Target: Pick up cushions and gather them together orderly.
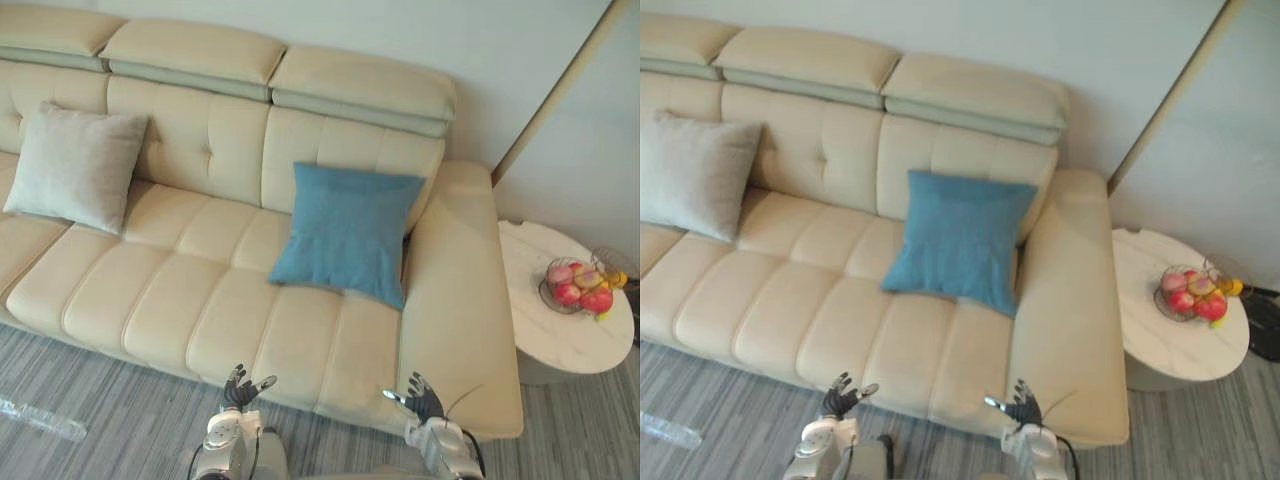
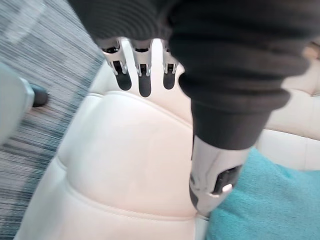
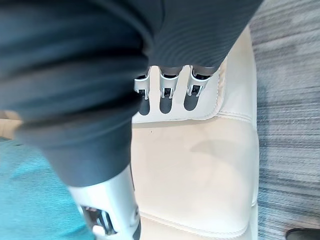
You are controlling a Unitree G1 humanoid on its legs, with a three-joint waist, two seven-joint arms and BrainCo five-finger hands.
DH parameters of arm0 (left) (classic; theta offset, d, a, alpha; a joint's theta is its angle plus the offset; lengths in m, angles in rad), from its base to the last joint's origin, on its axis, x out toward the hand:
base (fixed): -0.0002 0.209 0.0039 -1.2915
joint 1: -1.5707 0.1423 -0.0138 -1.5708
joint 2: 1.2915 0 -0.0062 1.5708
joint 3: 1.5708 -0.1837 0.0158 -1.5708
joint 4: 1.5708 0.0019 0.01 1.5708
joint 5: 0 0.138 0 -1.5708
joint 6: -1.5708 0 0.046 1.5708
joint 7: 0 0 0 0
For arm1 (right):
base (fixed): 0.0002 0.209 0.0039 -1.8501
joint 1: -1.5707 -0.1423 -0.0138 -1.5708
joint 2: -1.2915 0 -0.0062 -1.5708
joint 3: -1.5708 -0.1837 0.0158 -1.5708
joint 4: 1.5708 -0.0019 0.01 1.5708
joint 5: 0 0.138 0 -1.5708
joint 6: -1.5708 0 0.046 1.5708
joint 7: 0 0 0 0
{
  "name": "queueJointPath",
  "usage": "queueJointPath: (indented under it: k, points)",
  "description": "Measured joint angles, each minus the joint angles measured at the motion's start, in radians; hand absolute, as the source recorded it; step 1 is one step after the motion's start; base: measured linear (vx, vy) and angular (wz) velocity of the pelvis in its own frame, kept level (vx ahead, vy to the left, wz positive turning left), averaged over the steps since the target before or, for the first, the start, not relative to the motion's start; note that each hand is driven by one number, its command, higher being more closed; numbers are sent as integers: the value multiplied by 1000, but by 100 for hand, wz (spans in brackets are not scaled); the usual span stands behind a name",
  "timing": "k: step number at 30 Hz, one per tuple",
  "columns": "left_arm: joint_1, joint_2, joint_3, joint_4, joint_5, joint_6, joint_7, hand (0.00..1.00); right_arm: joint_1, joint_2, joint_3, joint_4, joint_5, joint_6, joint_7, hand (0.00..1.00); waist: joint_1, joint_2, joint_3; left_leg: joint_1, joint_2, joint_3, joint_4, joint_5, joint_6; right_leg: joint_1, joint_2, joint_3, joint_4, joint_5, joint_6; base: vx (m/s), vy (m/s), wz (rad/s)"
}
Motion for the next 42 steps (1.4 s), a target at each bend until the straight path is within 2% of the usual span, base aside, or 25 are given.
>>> queueJointPath:
  k: [1, 2, 3, 4, 5, 6, 7, 8, 10, 12, 13, 14, 16, 17, 20, 24, 30, 34, 35, 42]
  points:
    - [-2, -1, -7, 0, 0, 0, 0, 0, 2, -1, 0, 0, 2, -1, -2, 0, -1, 2, 1, -6, 5, -4, 2, 5, -5, 2, 4, -13, -10, -2, -4, -293, -220, -2]
    - [-3, 1, -24, 0, 0, 0, -1, 0, 6, -3, 0, 1, 7, -3, -6, 0, -3, 8, 6, -19, 18, -3, 0, 28, -11, 2, 15, -36, -26, 1, -31, -240, -128, 30]
    - [-5, 1, -37, 1, -8, 1, -3, 0, 6, -4, -3, 3, 9, -4, -15, 0, -19, 14, 19, -21, 22, 0, -38, 86, -13, 6, 24, -69, -41, 14, -55, -294, -155, 42]
    - [-6, -3, -42, 1, -9, 1, -5, 0, 16, -3, -9, 4, 10, -3, -16, 0, -24, 13, 21, -15, 23, 7, -76, 123, -13, 5, 25, -84, -45, 22, -67, -294, -136, 61]
    - [-6, -11, -43, 1, -9, 0, -6, 0, 36, -3, -18, 4, 16, -3, -17, 0, -31, 9, 21, 4, 21, 13, -156, 186, -17, 1, 20, -116, -61, 38, -94, -215, -104, 42]
    - [-10, -13, -44, 1, -9, 0, -6, 0, 41, -2, -19, 4, 17, -3, -17, 0, -34, 7, 23, 7, 24, 21, -161, 182, -14, 0, 15, -129, -70, 41, -103, -321, -108, 48]
    - [-6, -23, -43, 1, -9, 2, -7, 0, 54, -4, -33, 17, 31, -2, -16, 0, -39, 11, 41, 7, 26, 46, -48, 111, 25, -6, 9, -155, -72, 57, -137, -268, -50, 35]
    - [0, -23, -42, 1, -9, 3, -6, 0, 64, -5, -42, 19, 38, 0, -17, 0, -40, 9, 41, 5, 23, 44, 13, 68, 43, -18, 1, -163, -68, 61, -141, -321, -17, 39]
    - [17, -23, -42, 2, -9, 3, -6, 0, 80, -11, -47, 29, 39, 2, -14, 0, -58, 11, 37, 31, 22, 29, 133, -33, 36, -46, -13, -168, -57, 77, -132, -238, 72, 23]
    - [30, -22, -41, 14, -9, 4, -6, 0, 79, -13, -58, 59, 39, 6, -11, 0, -63, 27, 31, 100, 22, 12, 117, -109, 21, -52, -16, -166, -70, 98, -114, -164, 185, 3]
    - [32, -21, -41, 40, -8, 5, -7, 0, 84, -17, -69, 80, 39, 5, -8, 0, -67, 40, 20, 152, 17, 15, 32, -139, -1, -48, -10, -158, -91, 113, -94, -128, 216, -6]
    - [36, -14, -42, 60, -7, 10, -7, 0, 85, -8, -76, 109, 39, 12, -5, 0, -68, 27, 9, 184, -7, 34, -46, -118, -19, -39, -20, -132, -129, 143, -79, -96, 197, -13]
    - [64, 15, -45, 68, -4, 11, -6, 0, 108, 6, -76, 126, 39, 17, 6, 0, -73, 8, -32, 205, -51, 50, -134, -71, -2, -27, -40, -112, -229, 209, -58, -57, 187, -13]
    - [65, 30, -53, 79, -1, 12, -6, 0, 118, 3, -85, 127, 39, 17, 6, 0, -85, 4, -37, 215, -72, 50, -155, -54, 11, 6, -54, -115, -278, 242, -46, -18, 180, 0]
    - [71, 51, -63, 106, 6, 13, -7, 0, 139, -6, -98, 147, 38, 17, 6, 0, -90, 6, -47, 273, -121, 64, -242, -14, 36, 45, -88, -107, -345, 283, -34, -32, 164, 3]
    - [72, 56, -62, 142, 26, 19, -18, 0, 140, -18, -107, 171, 36, 26, 11, 0, -97, 12, -64, 315, -163, 73, -323, 28, 55, 62, -112, -96, -375, 300, -23, 0, 89, -2]
    - [85, 60, -56, 170, 46, 20, -38, 0, 130, -37, -116, 203, 34, 27, 26, 0, -109, 17, -73, 346, -167, 70, -352, 38, 58, 78, -108, -95, -393, 302, -24, 4, 9, -1]
    - [90, 69, -38, 187, 64, 20, -44, 0, 132, -41, -117, 214, 28, 29, 26, 0, -112, 11, -76, 381, -167, 73, -375, 40, 58, 111, -104, -91, -421, 311, -26, 7, -3, -4]
    - [108, 83, -31, 198, 81, 21, -45, 0, 131, -72, -113, 218, -3, 39, 26, 0, -120, 11, -74, 420, -170, 81, -405, 39, 58, 139, -104, -83, -439, 315, -28, 7, -4, -5]
    - [109, 83, -31, 198, 81, 21, -45, 0, 133, -72, -114, 218, -3, 39, 26, 0, -120, 10, -74, 423, -170, 80, -405, 40, 58, 143, -104, -83, -439, 315, -28, 0, 0, 0]
